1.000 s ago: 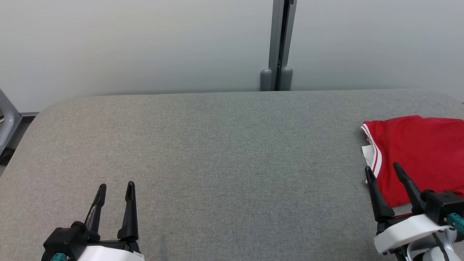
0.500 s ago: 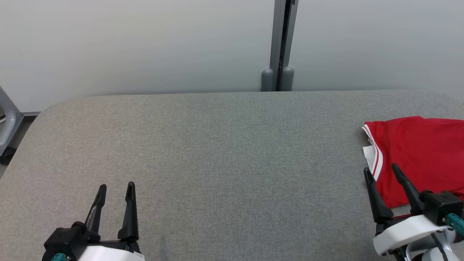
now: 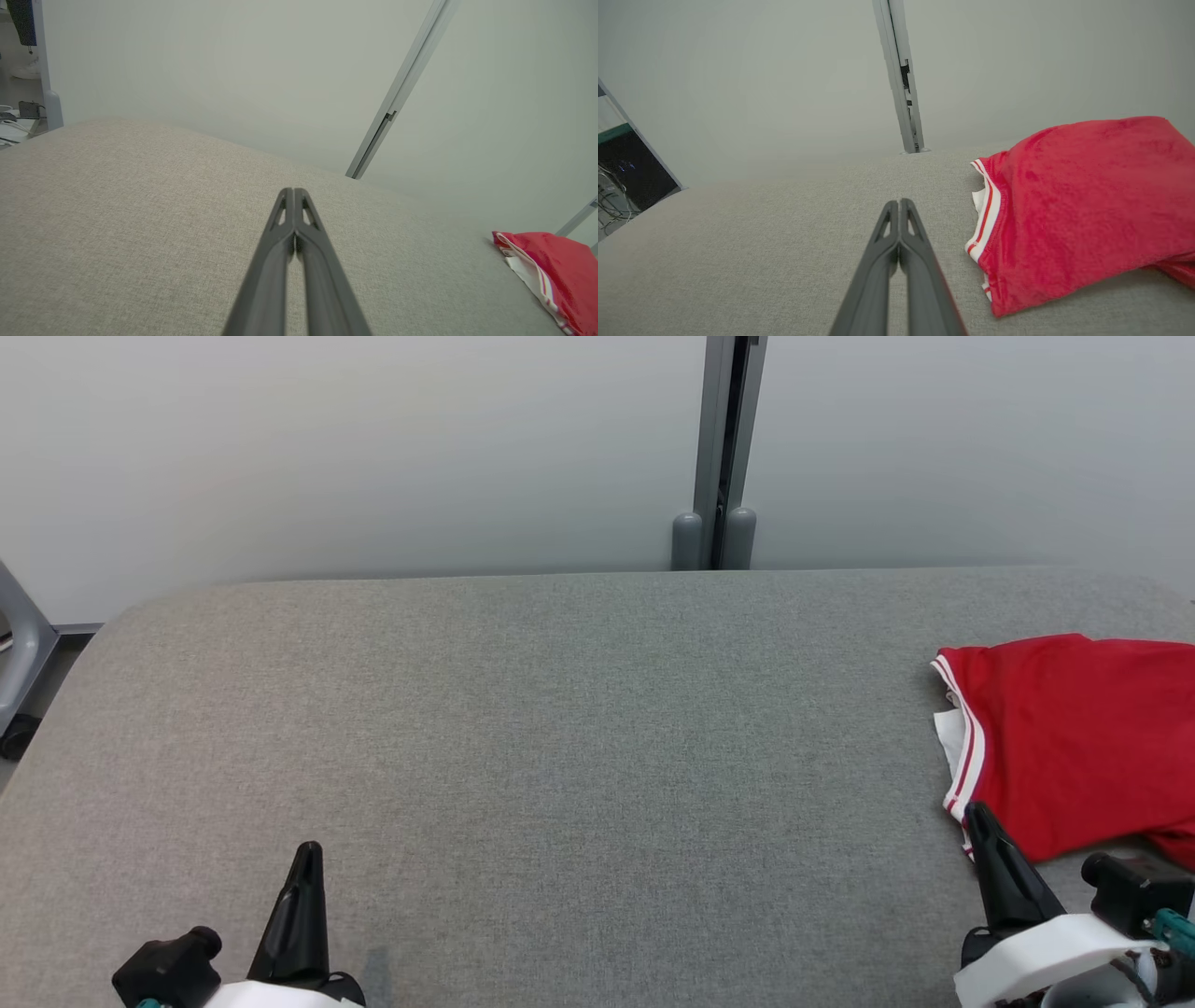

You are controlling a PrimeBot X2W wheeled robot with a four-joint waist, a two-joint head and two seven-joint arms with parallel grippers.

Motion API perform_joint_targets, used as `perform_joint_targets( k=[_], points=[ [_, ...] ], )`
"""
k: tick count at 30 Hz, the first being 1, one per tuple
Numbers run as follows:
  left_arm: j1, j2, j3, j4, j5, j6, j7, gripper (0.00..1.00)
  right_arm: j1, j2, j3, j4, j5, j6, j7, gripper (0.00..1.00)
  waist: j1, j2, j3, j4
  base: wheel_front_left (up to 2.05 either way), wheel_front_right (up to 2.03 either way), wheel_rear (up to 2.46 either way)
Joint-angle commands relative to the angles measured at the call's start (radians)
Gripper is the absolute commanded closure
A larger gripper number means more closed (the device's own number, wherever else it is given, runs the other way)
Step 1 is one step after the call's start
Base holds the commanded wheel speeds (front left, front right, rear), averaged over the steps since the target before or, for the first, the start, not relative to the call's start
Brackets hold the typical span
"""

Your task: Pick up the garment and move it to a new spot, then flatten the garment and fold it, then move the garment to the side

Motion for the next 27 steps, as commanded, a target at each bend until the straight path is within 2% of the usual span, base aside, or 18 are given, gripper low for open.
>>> perform_joint_targets(
  k=[1,27],
  points=[
    [-0.034,0.004,0.013,-0.011,-0.044,-0.008,0.01,1.0,-0.025,-0.004,-0.017,-0.021,0.049,0.0,0.01,1.0,0.0,0.0,0.0,-0.001,0.0,0.0,0.0],
    [-0.086,-0.006,0.066,0.011,-0.388,-0.039,0.112,1.0,-0.038,0.036,-0.091,-0.032,0.418,0.0,0.106,1.0,0.0,0.0,0.004,-0.008,0.0,0.0,0.0]
  ],
)
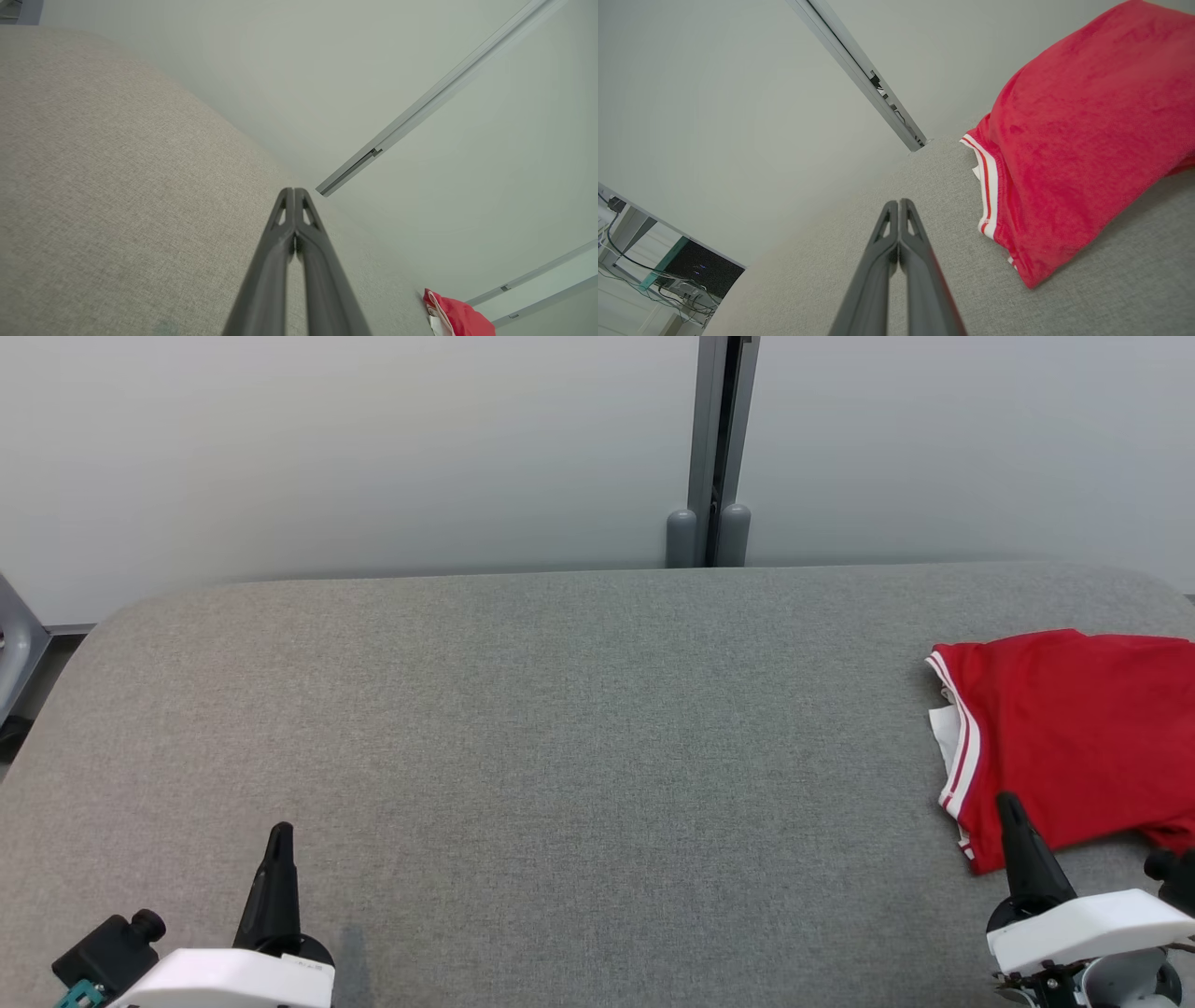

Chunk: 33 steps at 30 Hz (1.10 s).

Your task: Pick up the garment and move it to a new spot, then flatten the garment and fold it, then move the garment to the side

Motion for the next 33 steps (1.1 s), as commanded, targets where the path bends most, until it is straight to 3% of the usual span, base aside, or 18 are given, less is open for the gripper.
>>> perform_joint_targets(
  k=[1,33],
  points=[
    [-0.036,0.003,0.01,-0.011,-0.025,-0.009,0.004,1.0,-0.027,-0.005,-0.009,-0.015,0.028,0.0,0.008,1.0,0.0,-0.0001,0.0,0.0,0.0,0.0,0.0],
    [-0.083,-0.006,0.059,0.012,-0.339,-0.037,0.1,1.0,-0.037,0.032,-0.077,-0.026,0.365,0.0,0.095,1.0,0.0,-0.0001,0.005,-0.01,0.0,0.0,0.0]
  ],
)
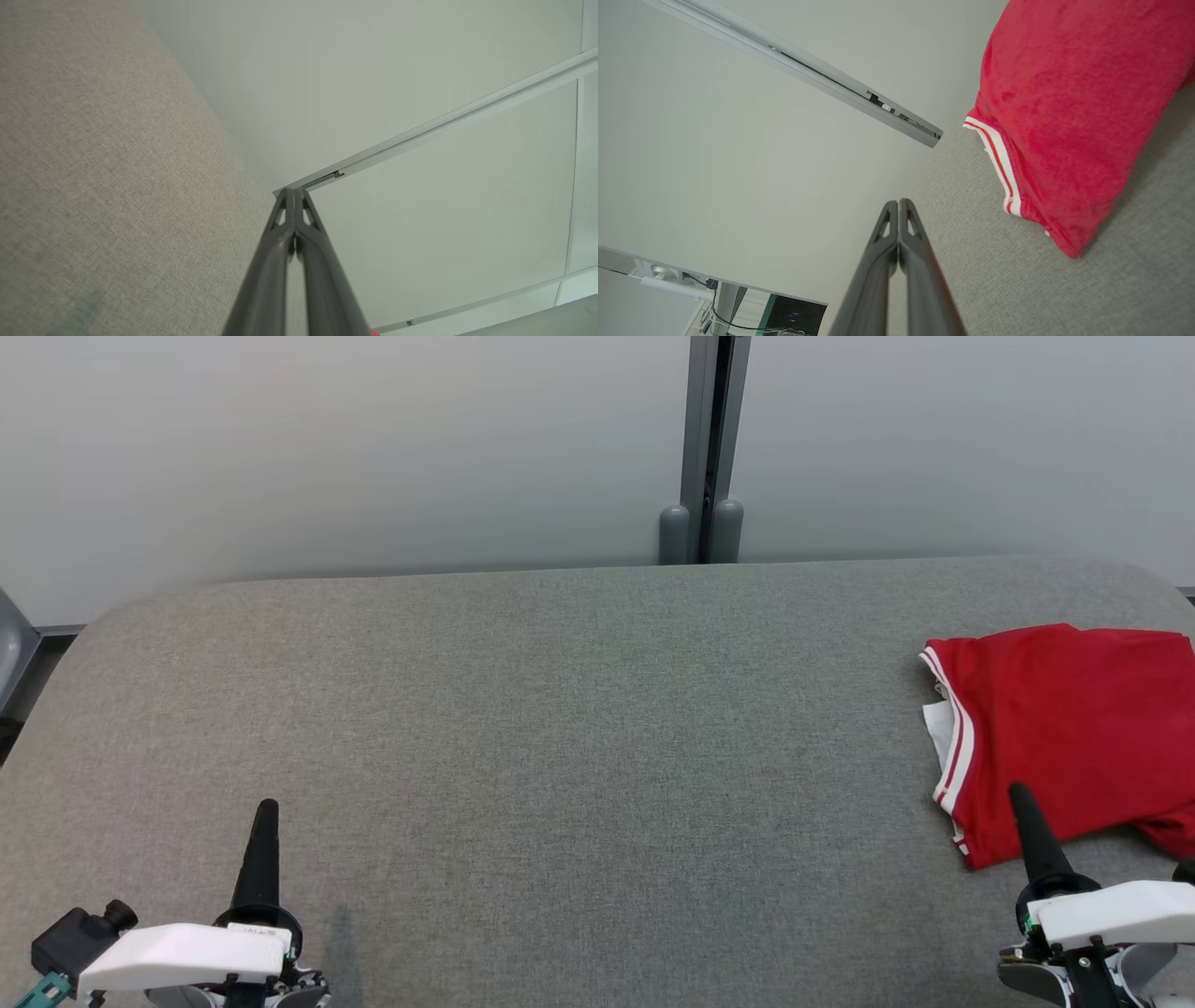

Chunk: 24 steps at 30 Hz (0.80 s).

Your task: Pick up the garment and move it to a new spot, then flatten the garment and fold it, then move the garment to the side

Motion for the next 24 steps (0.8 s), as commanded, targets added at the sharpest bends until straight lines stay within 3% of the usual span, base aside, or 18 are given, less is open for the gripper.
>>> perform_joint_targets(
  k=[1,24],
  points=[
    [-0.032,0.006,0.008,-0.007,-0.024,-0.008,0.007,1.0,-0.02,-0.002,-0.009,-0.014,0.025,0.0,0.007,1.0,0.0,-0.0001,0.0,0.0,0.0,0.0,0.0],
    [-0.056,0.0,0.037,0.007,-0.204,-0.024,0.06,1.0,-0.024,0.019,-0.049,-0.019,0.218,0.0,0.057,1.0,0.0,-0.0001,0.004,-0.008,0.0,0.0,0.0]
  ],
)
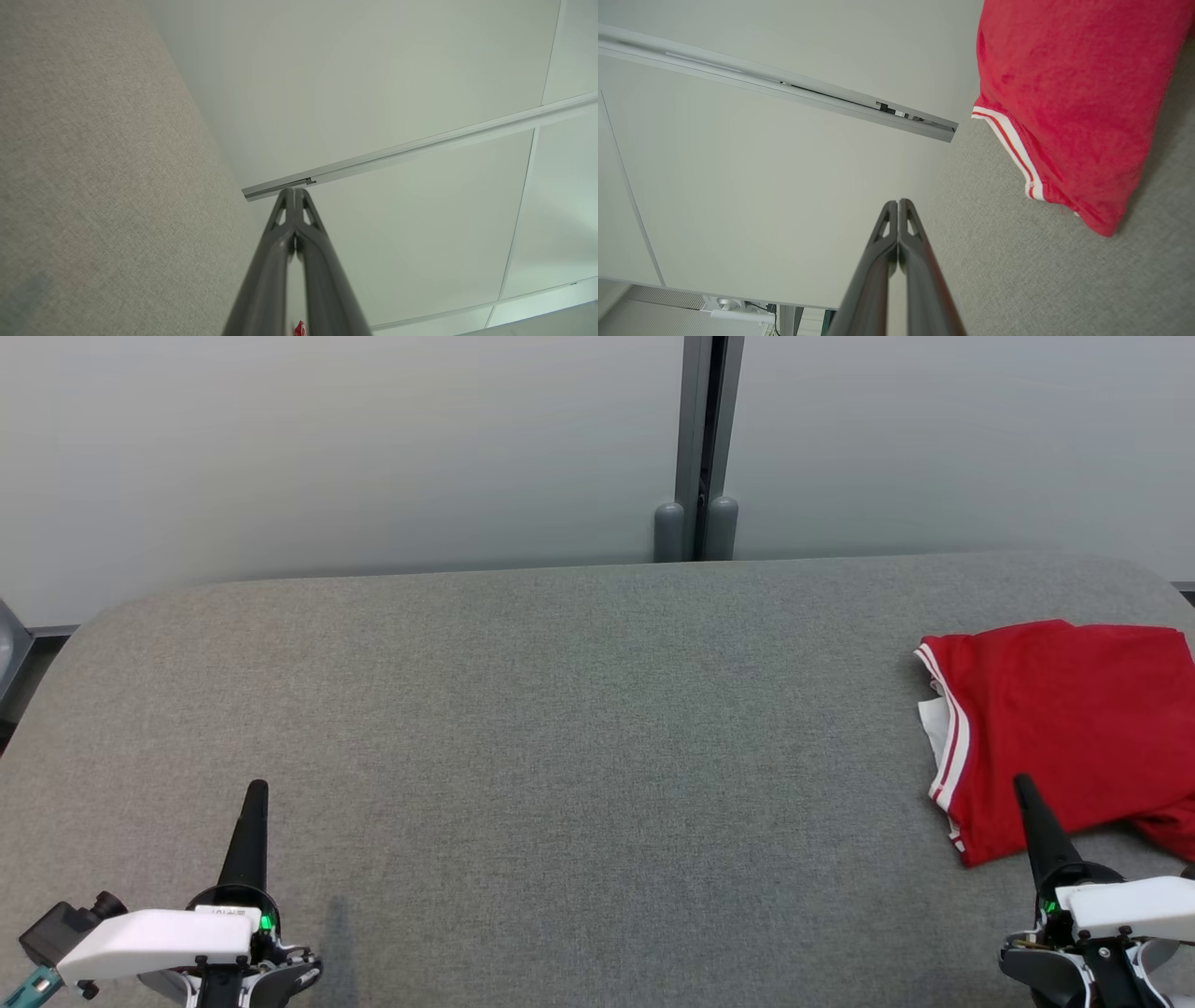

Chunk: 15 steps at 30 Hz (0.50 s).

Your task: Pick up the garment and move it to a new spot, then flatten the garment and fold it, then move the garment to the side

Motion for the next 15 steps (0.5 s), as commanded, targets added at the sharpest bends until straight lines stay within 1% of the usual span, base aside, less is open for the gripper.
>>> perform_joint_targets(
  k=[1,15],
  points=[
    [-0.023,0.004,0.008,-0.004,-0.025,-0.008,0.006,1.0,-0.015,-0.002,-0.01,-0.01,0.023,0.0,0.01,1.0,0.0,0.0,0.0,0.0,0.0,0.0,0.0],
    [-0.036,0.001,0.021,0.004,-0.11,-0.015,0.032,1.0,-0.018,0.008,-0.028,-0.011,0.117,0.0,0.033,1.0,0.0,0.0,0.002,-0.005,0.0,0.0,0.0]
  ],
)
